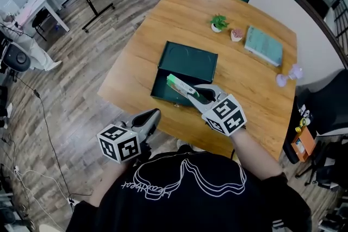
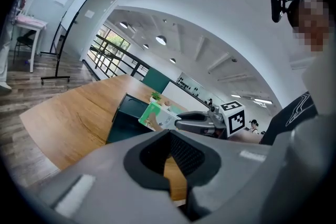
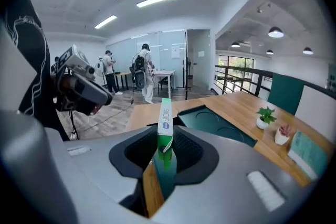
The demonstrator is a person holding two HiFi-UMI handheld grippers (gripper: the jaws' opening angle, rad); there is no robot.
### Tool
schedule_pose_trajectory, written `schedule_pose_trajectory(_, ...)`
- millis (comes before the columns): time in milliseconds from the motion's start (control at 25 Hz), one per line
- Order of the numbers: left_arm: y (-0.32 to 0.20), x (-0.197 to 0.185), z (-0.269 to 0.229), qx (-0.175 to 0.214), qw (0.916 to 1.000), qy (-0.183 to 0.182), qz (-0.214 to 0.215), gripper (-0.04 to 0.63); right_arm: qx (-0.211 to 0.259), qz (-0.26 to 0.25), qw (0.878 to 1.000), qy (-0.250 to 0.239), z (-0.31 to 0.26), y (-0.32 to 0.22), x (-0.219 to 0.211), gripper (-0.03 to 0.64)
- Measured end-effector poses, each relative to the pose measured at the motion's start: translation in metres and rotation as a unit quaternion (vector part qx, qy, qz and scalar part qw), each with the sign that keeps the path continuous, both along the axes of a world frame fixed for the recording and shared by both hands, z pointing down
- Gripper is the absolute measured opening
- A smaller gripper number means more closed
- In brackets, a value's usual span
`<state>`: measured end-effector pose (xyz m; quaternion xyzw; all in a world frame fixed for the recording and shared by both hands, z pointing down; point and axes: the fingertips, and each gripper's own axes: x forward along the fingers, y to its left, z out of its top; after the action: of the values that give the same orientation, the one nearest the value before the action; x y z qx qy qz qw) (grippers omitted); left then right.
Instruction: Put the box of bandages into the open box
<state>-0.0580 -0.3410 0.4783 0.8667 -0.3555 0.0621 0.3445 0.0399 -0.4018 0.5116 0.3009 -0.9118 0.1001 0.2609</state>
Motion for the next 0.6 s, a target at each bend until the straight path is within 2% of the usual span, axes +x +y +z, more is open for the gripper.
schedule_pose_trajectory(160, -0.007, -0.007, 0.006, -0.004, 0.9999, 0.003, -0.013, 0.000, -0.002, -0.024, 0.999, 0.038, 0.025, -0.013, -0.009, 0.115)
schedule_pose_trajectory(600, -0.014, -0.025, 0.020, -0.019, 0.9991, 0.006, -0.038, 0.000, -0.034, -0.038, 0.993, 0.102, 0.085, -0.025, -0.014, 0.115)
